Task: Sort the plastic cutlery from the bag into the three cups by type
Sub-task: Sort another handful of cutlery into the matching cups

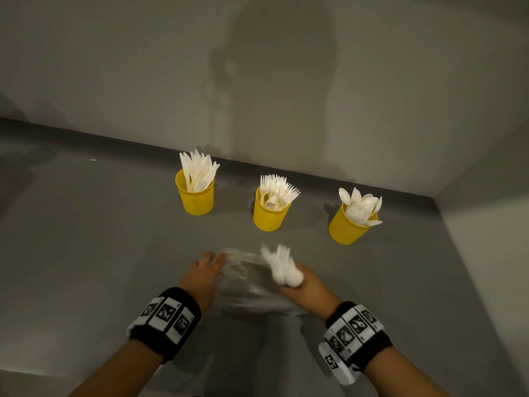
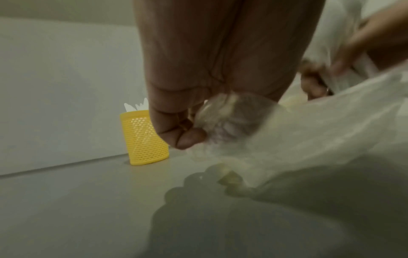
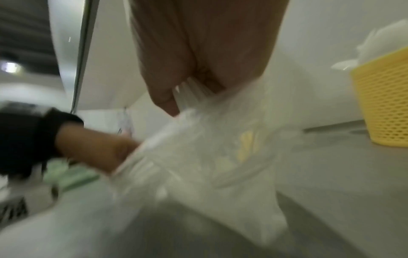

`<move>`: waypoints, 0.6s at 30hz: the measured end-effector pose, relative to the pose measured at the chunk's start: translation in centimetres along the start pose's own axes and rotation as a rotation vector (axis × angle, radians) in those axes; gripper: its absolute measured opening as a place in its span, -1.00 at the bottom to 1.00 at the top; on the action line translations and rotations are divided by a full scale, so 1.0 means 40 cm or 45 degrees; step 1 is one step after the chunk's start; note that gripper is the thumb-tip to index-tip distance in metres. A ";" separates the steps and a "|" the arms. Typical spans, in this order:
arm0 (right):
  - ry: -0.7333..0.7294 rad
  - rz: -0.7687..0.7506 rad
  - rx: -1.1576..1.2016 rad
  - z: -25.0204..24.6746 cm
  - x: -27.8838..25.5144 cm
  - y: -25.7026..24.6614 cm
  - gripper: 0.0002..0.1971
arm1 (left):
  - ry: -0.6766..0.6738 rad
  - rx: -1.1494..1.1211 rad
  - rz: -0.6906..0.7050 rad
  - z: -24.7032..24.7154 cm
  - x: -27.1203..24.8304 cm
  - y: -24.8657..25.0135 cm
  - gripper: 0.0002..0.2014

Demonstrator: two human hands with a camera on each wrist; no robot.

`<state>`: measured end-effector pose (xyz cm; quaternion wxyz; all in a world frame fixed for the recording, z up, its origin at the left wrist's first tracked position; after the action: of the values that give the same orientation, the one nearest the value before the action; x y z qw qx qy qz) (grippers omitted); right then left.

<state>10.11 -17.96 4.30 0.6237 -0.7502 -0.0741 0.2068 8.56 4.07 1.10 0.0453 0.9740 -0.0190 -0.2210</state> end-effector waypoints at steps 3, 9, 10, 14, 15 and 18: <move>0.090 0.023 0.402 -0.037 -0.007 -0.040 -0.66 | -0.038 0.028 -0.022 0.014 0.002 -0.012 -0.22; 0.159 0.011 1.085 -0.040 -0.065 -0.132 -0.97 | -0.034 -0.099 0.035 -0.014 -0.036 -0.011 -0.44; 0.151 0.021 1.106 -0.034 -0.070 -0.132 -0.95 | 0.044 -0.196 0.050 -0.032 -0.048 -0.006 -0.45; 0.085 0.067 1.204 -0.006 -0.082 -0.130 -0.90 | 0.431 -0.814 0.196 -0.139 -0.095 0.052 -0.77; 0.074 0.068 1.202 0.001 -0.083 -0.132 -0.91 | 0.466 -0.973 0.229 -0.169 -0.106 0.077 -0.80; 0.042 0.053 1.172 0.020 -0.081 -0.143 -0.89 | 0.439 -1.281 0.316 -0.233 -0.128 0.147 -0.92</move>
<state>7.71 -17.23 10.44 0.8888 -0.3996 0.0503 0.2187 7.86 -0.73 12.21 0.5340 0.8446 -0.0182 -0.0328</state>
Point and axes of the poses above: each hand's wrist, its own x-axis towards the middle knuckle, its own z-axis out of the palm, y = z × x, the point moved 2 cm from there along x, towards the middle knuckle, and after that the axes turned 15 degrees about x, right-handed, at the moved point
